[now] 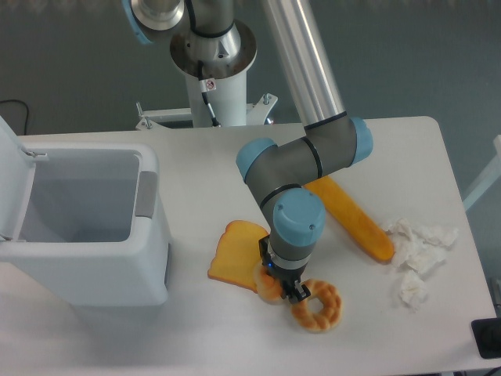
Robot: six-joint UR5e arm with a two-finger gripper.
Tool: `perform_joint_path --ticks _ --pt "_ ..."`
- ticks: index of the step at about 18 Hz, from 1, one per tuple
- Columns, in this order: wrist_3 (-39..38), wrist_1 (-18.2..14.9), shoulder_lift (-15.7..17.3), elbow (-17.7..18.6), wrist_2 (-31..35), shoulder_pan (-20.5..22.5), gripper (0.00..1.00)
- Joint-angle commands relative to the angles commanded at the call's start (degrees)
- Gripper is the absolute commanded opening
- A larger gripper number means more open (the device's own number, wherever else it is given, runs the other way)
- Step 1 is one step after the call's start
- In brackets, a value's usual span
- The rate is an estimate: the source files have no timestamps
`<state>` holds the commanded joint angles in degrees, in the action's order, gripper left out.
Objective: Pick up the round bread
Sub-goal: 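Close the gripper fingers around the round bun, then lift the held bun up and carry it toward the baguette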
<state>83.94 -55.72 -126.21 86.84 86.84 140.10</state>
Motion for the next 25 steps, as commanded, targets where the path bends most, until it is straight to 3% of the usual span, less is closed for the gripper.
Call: perform_joint_path --ticks 2,3,5,6,15,23,25 --pt "0.00 0.00 0.09 0.00 0.00 0.00 0.60" --pt "0.00 0.00 0.09 -0.09 -0.09 0.00 0.53" --pt "-0.09 -0.18 0.26 -0.09 -0.09 0.00 0.07" --pt "-0.09 -0.18 0.35 -0.17 -0.09 0.00 0.03" --pt "-1.85 -0.35 1.14 -0.70 -0.35 0.00 0.00" --pt "-10.36 -1.05 7.02 -1.05 -1.84 -0.09 0.00" --pt "-11.51 -3.50 8.87 -0.88 -1.85 -0.26 0.00"
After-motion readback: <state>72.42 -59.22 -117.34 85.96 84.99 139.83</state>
